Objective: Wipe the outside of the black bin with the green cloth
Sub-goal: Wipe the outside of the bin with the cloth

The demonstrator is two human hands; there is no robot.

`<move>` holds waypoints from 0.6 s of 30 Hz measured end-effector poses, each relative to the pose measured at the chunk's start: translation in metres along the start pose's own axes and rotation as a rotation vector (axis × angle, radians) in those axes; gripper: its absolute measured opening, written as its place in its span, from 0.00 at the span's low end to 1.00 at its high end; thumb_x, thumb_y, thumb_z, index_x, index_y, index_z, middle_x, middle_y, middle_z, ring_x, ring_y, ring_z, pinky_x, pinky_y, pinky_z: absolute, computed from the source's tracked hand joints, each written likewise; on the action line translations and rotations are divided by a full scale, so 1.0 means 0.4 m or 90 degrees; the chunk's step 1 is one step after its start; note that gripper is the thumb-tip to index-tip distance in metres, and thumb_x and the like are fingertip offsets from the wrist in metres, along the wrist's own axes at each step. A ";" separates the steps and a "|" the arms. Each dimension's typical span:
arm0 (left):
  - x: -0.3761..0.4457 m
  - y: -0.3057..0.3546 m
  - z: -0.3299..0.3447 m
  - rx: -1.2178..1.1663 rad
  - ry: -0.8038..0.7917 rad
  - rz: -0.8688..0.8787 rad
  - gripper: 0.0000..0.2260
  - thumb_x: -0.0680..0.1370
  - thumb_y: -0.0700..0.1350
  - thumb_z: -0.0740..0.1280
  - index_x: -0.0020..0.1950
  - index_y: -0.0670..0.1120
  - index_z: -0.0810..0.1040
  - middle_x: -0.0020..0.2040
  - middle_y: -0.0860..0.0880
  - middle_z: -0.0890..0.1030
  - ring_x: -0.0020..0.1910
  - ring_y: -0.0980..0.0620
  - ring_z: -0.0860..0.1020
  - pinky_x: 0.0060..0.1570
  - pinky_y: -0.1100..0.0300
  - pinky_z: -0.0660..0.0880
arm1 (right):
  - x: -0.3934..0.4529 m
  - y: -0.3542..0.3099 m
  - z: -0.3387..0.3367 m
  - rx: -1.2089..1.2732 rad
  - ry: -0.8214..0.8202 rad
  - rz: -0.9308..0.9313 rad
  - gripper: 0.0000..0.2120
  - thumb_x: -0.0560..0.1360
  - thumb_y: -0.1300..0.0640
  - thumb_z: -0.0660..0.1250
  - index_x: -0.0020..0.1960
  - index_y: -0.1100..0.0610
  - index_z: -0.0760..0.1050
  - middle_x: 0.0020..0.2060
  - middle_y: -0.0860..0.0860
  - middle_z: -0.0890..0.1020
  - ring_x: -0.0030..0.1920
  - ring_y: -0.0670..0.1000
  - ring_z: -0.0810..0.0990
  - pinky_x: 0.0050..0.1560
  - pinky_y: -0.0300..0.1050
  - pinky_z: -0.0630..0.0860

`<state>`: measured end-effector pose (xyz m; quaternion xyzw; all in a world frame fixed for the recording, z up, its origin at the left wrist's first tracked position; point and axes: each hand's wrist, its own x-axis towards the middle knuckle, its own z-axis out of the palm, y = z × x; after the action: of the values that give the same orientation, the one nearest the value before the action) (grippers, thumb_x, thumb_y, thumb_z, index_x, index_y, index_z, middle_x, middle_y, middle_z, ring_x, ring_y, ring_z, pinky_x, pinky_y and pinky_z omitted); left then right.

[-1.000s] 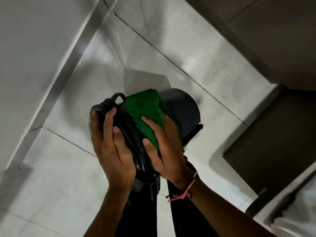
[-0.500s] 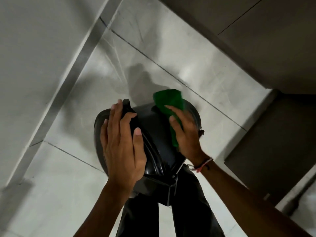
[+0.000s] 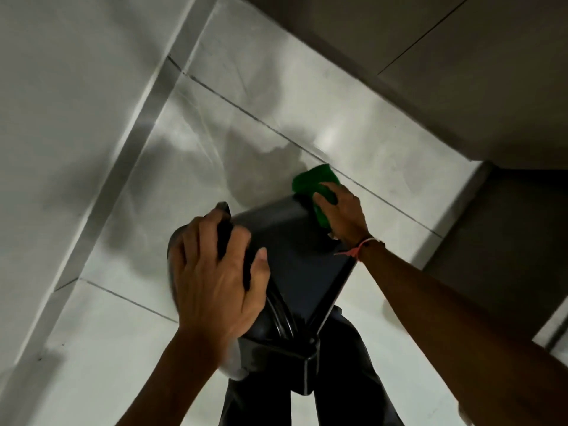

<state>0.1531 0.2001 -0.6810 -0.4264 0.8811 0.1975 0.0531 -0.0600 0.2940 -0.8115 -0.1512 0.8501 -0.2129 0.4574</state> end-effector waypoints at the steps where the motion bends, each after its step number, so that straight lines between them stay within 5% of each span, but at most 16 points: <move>1: 0.012 0.004 0.002 -0.011 -0.002 0.022 0.15 0.80 0.54 0.59 0.54 0.44 0.77 0.61 0.38 0.80 0.63 0.33 0.76 0.59 0.37 0.75 | 0.014 0.018 -0.004 0.010 0.029 0.032 0.19 0.82 0.51 0.67 0.71 0.57 0.76 0.65 0.60 0.82 0.66 0.62 0.81 0.70 0.59 0.77; 6: 0.099 -0.004 -0.002 -0.045 -0.037 0.066 0.23 0.79 0.57 0.59 0.38 0.41 0.82 0.40 0.44 0.83 0.50 0.39 0.76 0.41 0.52 0.75 | 0.043 0.093 -0.050 0.073 0.203 0.109 0.15 0.84 0.57 0.65 0.67 0.64 0.77 0.57 0.63 0.84 0.59 0.63 0.83 0.61 0.46 0.78; 9: 0.122 -0.021 -0.031 -0.060 -0.054 0.024 0.26 0.80 0.59 0.56 0.32 0.43 0.78 0.31 0.49 0.78 0.46 0.43 0.74 0.40 0.56 0.68 | 0.028 0.051 -0.112 0.361 0.292 0.103 0.10 0.85 0.62 0.63 0.61 0.68 0.77 0.49 0.59 0.82 0.51 0.58 0.81 0.55 0.52 0.81; 13: 0.162 -0.015 -0.101 -0.022 0.041 -0.048 0.26 0.84 0.56 0.62 0.30 0.43 0.76 0.28 0.61 0.57 0.40 0.46 0.72 0.42 0.52 0.68 | -0.014 -0.067 -0.205 0.801 0.145 0.194 0.16 0.85 0.50 0.60 0.58 0.55 0.85 0.47 0.54 0.87 0.44 0.54 0.87 0.47 0.47 0.85; 16: 0.286 -0.006 -0.134 0.028 -0.053 -0.202 0.33 0.86 0.62 0.50 0.36 0.41 0.79 0.30 0.47 0.73 0.52 0.35 0.78 0.59 0.43 0.72 | -0.048 -0.162 -0.216 0.951 0.029 0.140 0.27 0.86 0.52 0.54 0.44 0.54 0.91 0.43 0.53 0.91 0.41 0.53 0.91 0.43 0.47 0.87; 18: 0.394 0.005 -0.140 0.022 -0.029 -0.269 0.32 0.86 0.61 0.51 0.43 0.39 0.83 0.39 0.39 0.79 0.66 0.32 0.73 0.65 0.38 0.70 | -0.059 -0.233 -0.217 1.010 -0.018 0.092 0.20 0.80 0.56 0.59 0.46 0.56 0.90 0.45 0.56 0.90 0.42 0.56 0.91 0.48 0.50 0.87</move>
<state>0.0564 0.0640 -0.6703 -0.5963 0.7738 0.1765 0.1203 -0.1146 0.2435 -0.7055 0.2726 0.4466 -0.7227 0.4517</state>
